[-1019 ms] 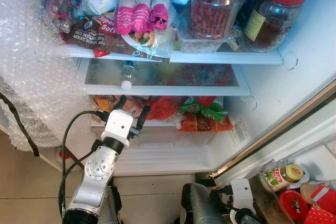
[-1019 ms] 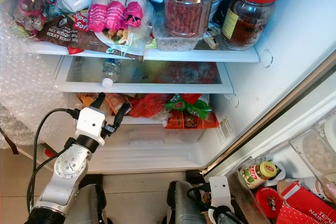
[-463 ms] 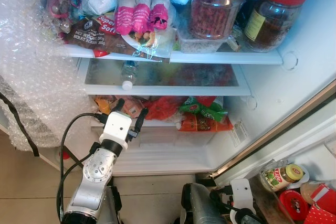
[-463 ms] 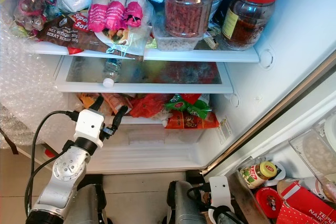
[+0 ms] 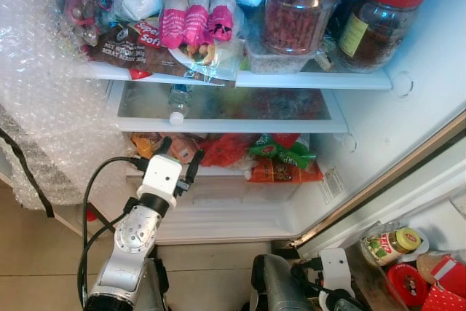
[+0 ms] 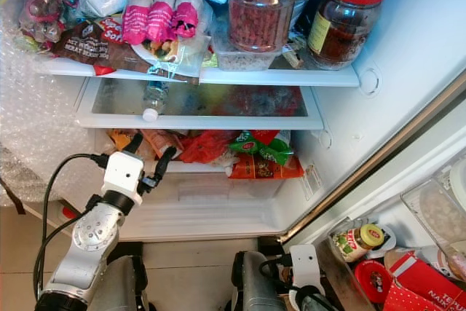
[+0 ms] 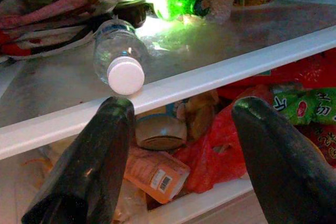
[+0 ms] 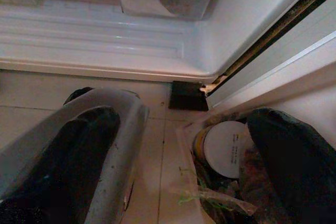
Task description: Restocking fridge
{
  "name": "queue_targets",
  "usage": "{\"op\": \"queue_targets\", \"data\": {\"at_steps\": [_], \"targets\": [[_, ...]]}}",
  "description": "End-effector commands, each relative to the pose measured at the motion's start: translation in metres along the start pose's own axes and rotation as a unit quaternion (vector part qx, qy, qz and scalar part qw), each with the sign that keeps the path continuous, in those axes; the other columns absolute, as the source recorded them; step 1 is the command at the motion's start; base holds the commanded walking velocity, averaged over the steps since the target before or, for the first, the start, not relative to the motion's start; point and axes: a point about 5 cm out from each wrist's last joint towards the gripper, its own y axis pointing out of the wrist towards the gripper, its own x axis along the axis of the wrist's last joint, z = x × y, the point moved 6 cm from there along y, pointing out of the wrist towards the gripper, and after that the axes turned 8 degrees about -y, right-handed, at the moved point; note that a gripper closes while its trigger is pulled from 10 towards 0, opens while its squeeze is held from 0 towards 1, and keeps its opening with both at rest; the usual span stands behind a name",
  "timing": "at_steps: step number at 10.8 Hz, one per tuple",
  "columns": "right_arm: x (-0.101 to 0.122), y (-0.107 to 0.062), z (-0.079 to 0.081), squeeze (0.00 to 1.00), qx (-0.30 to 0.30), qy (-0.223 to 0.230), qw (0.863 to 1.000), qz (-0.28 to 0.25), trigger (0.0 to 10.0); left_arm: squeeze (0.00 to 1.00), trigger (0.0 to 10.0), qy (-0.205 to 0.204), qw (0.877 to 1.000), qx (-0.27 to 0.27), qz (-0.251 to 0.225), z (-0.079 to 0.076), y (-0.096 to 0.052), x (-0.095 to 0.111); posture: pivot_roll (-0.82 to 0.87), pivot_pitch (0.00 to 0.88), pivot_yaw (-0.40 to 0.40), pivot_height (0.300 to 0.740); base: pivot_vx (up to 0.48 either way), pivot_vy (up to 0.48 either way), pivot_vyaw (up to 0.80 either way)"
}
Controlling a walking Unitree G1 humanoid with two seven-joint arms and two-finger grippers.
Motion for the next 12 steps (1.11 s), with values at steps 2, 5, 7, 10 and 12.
{"op": "queue_targets", "data": {"at_steps": [2, 5, 7, 10, 12], "targets": [[-0.0706, -0.0243, 0.0176, 0.00, 0.023, 0.005, 0.992, 0.124, 10.0, 0.00, 10.0, 0.011, 1.000, -0.012, 0.001, -0.0061, -0.0005, 0.0018, -0.12, 0.204, -0.059, 0.585, -0.122, 0.000, 0.00], [-0.0709, -0.0245, 0.0175, 0.00, 0.023, 0.005, 0.992, 0.124, 10.0, 0.00, 10.0, 0.009, 1.000, -0.010, 0.001, -0.0062, -0.0009, 0.0015, -0.12, 0.198, -0.058, 0.585, -0.295, 0.000, 0.00], [-0.0707, -0.0244, 0.0179, 0.00, 0.023, 0.005, 0.992, 0.124, 10.0, 0.00, 10.0, 0.010, 1.000, -0.009, 0.001, -0.0052, -0.0006, 0.0020, -0.11, 0.195, -0.057, 0.585, -0.334, 0.000, 0.00], [-0.0707, -0.0244, 0.0184, 0.00, 0.024, 0.005, 0.992, 0.123, 10.0, 0.00, 10.0, 0.011, 1.000, -0.009, 0.000, -0.0053, -0.0002, 0.0019, -0.11, 0.183, -0.054, 0.585, -0.334, 0.000, 0.00], [-0.0709, -0.0245, 0.0183, 0.00, 0.025, 0.004, 0.992, 0.124, 10.0, 0.00, 10.0, 0.011, 1.000, -0.009, 0.001, -0.0053, 0.0001, 0.0016, -0.12, 0.180, -0.055, 0.585, -0.334, 0.000, 0.00]]}}
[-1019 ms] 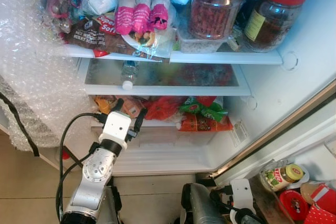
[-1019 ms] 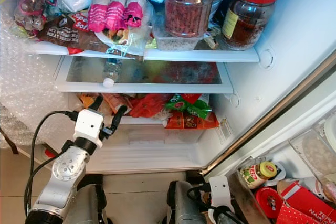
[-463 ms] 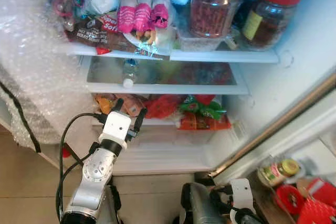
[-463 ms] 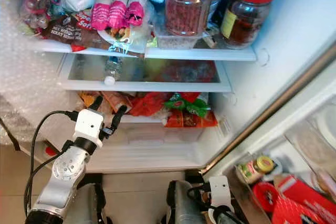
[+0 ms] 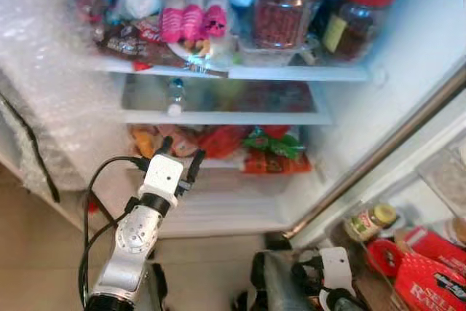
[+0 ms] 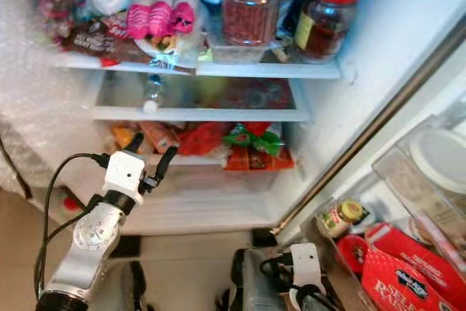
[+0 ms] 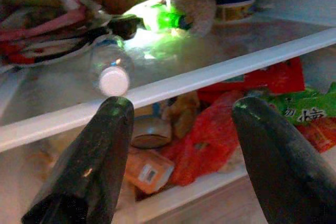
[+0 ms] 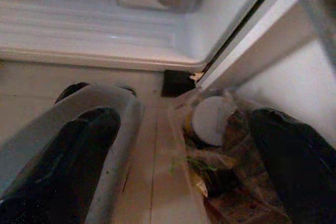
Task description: Restocking fridge
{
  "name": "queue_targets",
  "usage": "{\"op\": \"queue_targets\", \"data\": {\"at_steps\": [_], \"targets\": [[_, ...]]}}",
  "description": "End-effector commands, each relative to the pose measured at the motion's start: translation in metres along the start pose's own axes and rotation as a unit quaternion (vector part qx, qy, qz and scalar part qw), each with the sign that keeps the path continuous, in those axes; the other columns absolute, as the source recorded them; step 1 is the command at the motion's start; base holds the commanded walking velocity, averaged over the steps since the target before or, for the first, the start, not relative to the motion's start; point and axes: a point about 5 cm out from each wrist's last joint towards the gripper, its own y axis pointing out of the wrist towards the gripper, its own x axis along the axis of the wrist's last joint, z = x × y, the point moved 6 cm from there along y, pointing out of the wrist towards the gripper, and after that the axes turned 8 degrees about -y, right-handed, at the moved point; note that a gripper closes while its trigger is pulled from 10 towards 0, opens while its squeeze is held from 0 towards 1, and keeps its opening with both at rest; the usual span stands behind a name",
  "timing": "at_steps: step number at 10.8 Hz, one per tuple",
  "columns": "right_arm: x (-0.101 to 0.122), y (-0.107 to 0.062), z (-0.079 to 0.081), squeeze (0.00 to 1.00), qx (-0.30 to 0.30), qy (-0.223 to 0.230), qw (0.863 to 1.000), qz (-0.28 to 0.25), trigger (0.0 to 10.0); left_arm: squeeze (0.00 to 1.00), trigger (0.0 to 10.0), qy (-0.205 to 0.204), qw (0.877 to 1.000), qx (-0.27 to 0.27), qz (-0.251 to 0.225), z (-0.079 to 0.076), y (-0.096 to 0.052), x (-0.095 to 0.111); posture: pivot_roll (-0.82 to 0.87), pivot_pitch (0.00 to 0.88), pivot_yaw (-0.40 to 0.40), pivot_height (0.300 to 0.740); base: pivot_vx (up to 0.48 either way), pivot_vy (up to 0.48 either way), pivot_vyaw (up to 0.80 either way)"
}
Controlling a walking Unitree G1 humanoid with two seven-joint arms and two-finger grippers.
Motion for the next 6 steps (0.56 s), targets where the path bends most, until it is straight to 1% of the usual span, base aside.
{"op": "queue_targets", "data": {"at_steps": [1, 6], "targets": [[-0.0705, -0.0242, 0.0200, 0.00, 0.028, 0.004, 0.992, 0.123, 10.0, 0.00, 10.0, 0.009, 1.000, -0.007, 0.003, -0.0043, -0.0005, 0.0001, -0.11, 0.185, -0.058, 0.585, -0.326, 0.000, 0.00], [-0.0703, -0.0241, 0.0196, 0.00, 0.030, 0.004, 0.992, 0.124, 10.0, 0.00, 10.0, 0.011, 1.000, 0.002, 0.015, 0.0005, -0.0041, -0.0053, -0.11, 0.198, -0.061, 0.585, -0.325, 0.000, 0.00]]}}
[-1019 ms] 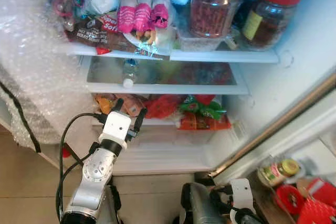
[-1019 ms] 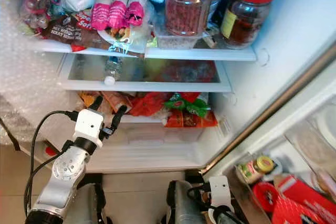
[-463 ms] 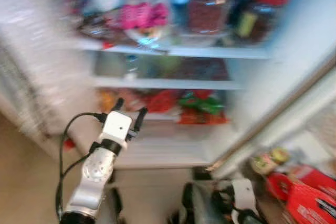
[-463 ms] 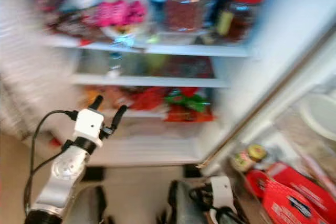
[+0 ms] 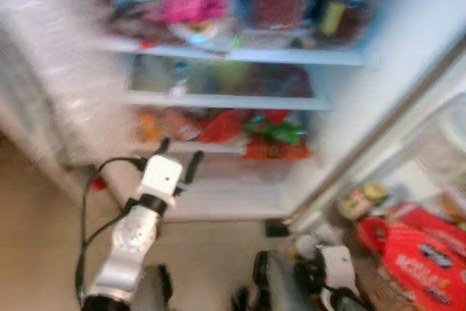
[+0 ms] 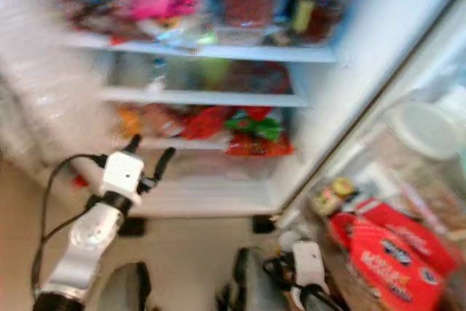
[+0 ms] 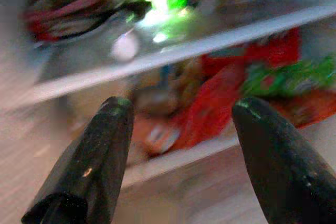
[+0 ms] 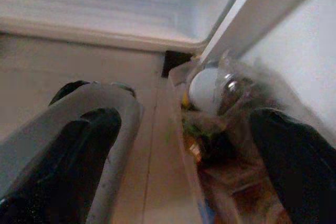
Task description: Restocking fridge
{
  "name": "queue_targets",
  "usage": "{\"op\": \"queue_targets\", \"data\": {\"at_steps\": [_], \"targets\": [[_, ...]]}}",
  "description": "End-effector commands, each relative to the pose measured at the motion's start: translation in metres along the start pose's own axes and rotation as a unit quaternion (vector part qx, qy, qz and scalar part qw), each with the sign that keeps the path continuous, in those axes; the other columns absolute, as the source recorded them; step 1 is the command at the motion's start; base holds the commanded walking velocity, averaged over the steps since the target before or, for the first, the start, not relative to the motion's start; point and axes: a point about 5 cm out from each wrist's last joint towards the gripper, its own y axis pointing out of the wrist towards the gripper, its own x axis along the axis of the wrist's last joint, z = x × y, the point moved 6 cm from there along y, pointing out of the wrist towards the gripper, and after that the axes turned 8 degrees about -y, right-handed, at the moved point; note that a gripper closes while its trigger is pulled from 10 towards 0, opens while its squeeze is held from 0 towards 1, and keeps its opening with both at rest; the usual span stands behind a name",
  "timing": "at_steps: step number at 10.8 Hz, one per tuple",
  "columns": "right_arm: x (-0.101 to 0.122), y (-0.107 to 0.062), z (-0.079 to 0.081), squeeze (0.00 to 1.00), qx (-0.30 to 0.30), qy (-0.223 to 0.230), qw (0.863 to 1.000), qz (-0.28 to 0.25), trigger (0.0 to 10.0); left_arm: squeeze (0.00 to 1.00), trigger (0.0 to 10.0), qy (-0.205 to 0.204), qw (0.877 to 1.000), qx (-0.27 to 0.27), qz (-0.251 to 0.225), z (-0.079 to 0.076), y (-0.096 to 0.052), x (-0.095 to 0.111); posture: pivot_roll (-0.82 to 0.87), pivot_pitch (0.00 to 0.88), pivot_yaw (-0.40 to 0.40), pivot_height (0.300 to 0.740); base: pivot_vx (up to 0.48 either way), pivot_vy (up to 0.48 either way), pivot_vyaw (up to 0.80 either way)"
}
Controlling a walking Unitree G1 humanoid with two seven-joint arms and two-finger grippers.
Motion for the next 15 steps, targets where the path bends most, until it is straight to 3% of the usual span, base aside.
{"op": "queue_targets", "data": {"at_steps": [1, 3, 4, 6, 8, 12, 15], "targets": [[-0.070, -0.024, 0.023, 0.00, 0.035, 0.006, 0.992, 0.119, 10.0, 0.00, 10.0, -0.003, 1.000, -0.001, 0.016, -0.005, -0.002, -0.008, -0.11, 0.199, -0.061, 0.585, -0.247, 0.000, 0.00], [-0.070, -0.024, 0.024, 0.00, 0.033, 0.008, 0.992, 0.119, 10.0, 0.00, 10.0, -0.029, 0.994, 0.062, 0.084, 0.021, -0.009, -0.043, -0.12, 0.200, -0.059, 0.585, 0.000, 0.000, 0.00], [-0.070, -0.024, 0.023, 0.00, 0.032, 0.008, 0.992, 0.119, 10.0, 0.00, 10.0, -0.039, 0.986, 0.099, 0.130, 0.037, -0.019, -0.068, -0.11, 0.201, -0.059, 0.585, 0.000, 0.000, 0.00], [-0.070, -0.023, 0.024, 0.00, 0.031, 0.009, 0.992, 0.120, 10.0, 0.00, 10.0, -0.077, 0.949, 0.192, 0.238, 0.070, -0.055, -0.125, -0.12, 0.200, -0.060, 0.585, 0.000, 0.000, 0.00], [-0.070, -0.023, 0.023, 0.00, 0.029, 0.010, 0.992, 0.120, 10.0, 0.00, 10.0, -0.087, 0.929, 0.215, 0.289, 0.071, -0.074, -0.148, -0.12, 0.199, -0.060, 0.585, 0.000, 0.000, 0.00], [-0.069, -0.023, 0.023, 0.00, 0.028, 0.011, 0.992, 0.119, 10.0, 0.00, 10.0, -0.088, 0.882, 0.228, 0.403, 0.063, -0.128, -0.194, -0.12, 0.197, -0.058, 0.585, 0.000, 0.000, 0.00], [-0.070, -0.023, 0.024, 0.00, 0.026, 0.012, 0.992, 0.120, 10.0, 0.00, 10.0, -0.089, 0.872, 0.220, 0.428, 0.054, -0.141, -0.203, -0.12, 0.194, -0.054, 0.585, 0.000, 0.170, 0.00]]}}
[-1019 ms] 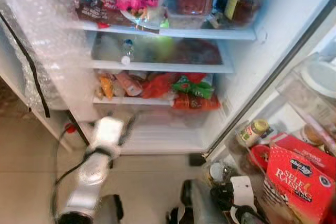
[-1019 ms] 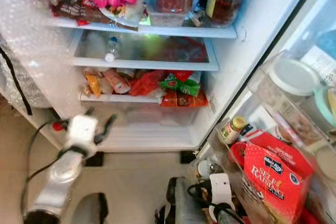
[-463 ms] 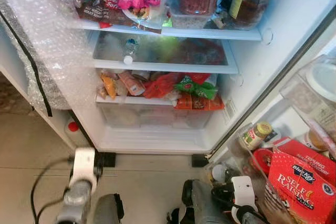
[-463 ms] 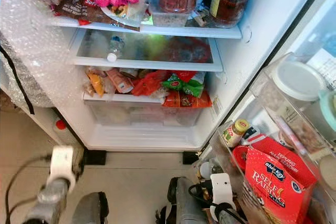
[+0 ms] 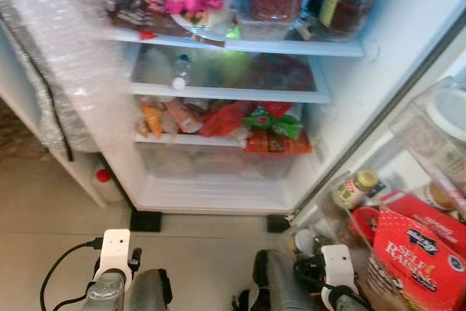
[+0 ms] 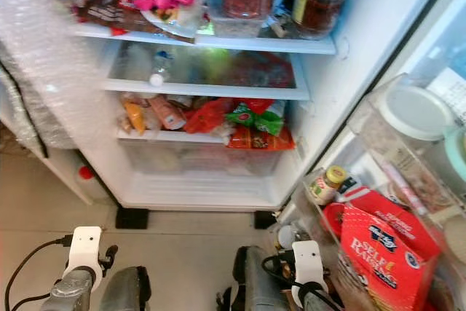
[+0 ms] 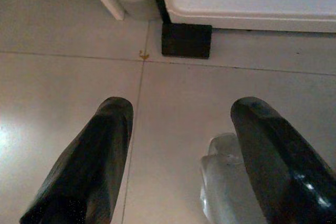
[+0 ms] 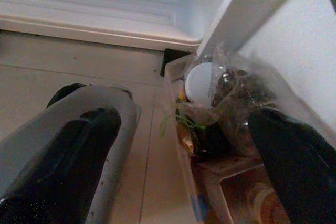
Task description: Restocking fridge
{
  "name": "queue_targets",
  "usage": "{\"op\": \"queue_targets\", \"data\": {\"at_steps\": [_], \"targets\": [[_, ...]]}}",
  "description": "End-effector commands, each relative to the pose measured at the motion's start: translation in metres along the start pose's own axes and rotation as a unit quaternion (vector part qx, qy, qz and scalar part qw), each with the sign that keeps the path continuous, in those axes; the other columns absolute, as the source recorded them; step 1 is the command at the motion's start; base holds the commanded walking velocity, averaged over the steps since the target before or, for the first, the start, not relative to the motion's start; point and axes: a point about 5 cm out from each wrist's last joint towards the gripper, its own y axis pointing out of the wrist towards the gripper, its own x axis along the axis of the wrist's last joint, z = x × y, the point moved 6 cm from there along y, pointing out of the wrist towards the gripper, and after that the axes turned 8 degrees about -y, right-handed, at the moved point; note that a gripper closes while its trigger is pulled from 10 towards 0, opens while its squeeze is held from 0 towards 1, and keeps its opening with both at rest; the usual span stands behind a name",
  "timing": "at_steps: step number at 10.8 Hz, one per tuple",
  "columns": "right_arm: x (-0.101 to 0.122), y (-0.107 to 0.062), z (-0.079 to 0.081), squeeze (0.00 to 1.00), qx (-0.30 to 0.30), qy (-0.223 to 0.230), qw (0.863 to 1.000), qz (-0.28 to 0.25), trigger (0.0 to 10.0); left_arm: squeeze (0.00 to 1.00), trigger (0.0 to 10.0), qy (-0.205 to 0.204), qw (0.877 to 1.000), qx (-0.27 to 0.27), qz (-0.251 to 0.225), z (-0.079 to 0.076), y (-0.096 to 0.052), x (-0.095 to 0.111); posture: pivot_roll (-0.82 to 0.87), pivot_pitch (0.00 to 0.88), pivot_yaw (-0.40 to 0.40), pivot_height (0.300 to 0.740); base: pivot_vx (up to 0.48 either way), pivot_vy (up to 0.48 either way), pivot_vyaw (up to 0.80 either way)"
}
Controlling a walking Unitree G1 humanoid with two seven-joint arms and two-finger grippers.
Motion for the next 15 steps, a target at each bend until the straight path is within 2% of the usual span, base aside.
{"op": "queue_targets", "data": {"at_steps": [1, 5, 11, 15], "targets": [[-0.075, -0.027, 0.023, 0.00, 0.034, 0.009, 0.991, 0.128, 10.0, 0.00, 10.0, 0.005, 1.000, 0.005, 0.022, 0.002, -0.004, -0.016, -0.12, 0.190, -0.053, 0.585, 0.000, 0.277, 0.00], [-0.075, -0.027, 0.023, 0.00, 0.034, 0.008, 0.991, 0.127, 10.0, 0.00, 10.0, 0.009, 0.999, 0.001, 0.033, 0.002, -0.006, -0.024, -0.12, 0.168, -0.047, 0.585, 0.000, 0.287, 0.00], [-0.077, -0.028, 0.023, 0.00, 0.033, 0.007, 0.991, 0.129, 10.0, 0.00, 10.0, 0.016, 0.999, -0.012, 0.047, -0.001, -0.008, -0.033, -0.12, 0.149, -0.039, 0.585, 0.000, 0.067, 0.00], [-0.076, -0.027, 0.021, 0.00, 0.026, 0.011, 0.991, 0.129, 10.0, 0.00, 10.0, 0.009, 0.999, -0.008, 0.051, 0.000, -0.009, -0.035, -0.12, 0.195, -0.051, 0.585, 0.000, 0.000, 0.00]]}}
